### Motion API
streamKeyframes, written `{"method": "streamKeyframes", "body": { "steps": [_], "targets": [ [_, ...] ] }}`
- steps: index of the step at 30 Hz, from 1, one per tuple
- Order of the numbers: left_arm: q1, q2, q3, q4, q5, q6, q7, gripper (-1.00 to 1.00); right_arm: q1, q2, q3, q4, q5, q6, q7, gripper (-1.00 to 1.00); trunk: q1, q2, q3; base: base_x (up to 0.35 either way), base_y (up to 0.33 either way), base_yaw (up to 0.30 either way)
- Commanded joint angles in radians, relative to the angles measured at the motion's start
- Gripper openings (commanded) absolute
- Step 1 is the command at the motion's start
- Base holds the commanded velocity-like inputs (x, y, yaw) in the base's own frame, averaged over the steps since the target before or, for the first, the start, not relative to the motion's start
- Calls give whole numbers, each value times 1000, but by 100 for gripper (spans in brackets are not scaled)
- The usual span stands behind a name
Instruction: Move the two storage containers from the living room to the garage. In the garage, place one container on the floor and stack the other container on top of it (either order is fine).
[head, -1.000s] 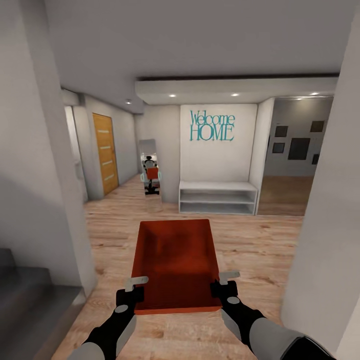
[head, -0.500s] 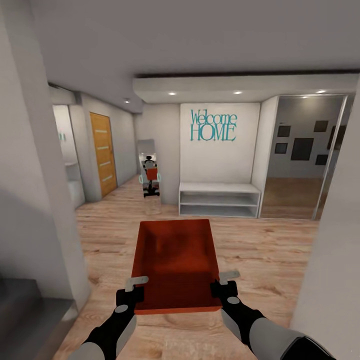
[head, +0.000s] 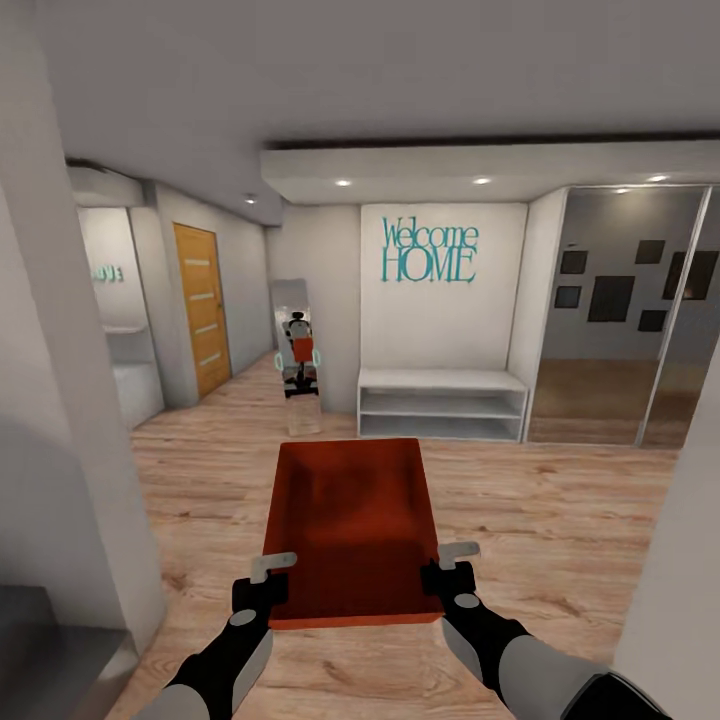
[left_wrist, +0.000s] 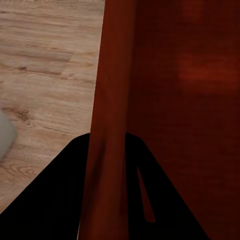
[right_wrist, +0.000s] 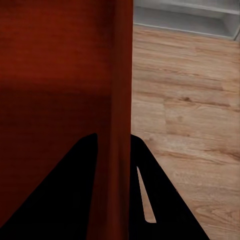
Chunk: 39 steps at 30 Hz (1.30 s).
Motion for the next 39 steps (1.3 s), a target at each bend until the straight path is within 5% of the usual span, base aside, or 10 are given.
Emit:
{"method": "streamKeyframes", "body": {
  "steps": [1,39],
  "targets": [
    [-1,23,53,2,14,-5,24,-100,-1,0,-44,-5,9,-44,2,-100,1,-1,-2,322,0,0],
    [0,22,53,2,14,-5,24,-100,-1,0,-44,-5,9,-43,2,-100,1,-1,-2,322,0,57]
  ]
}}
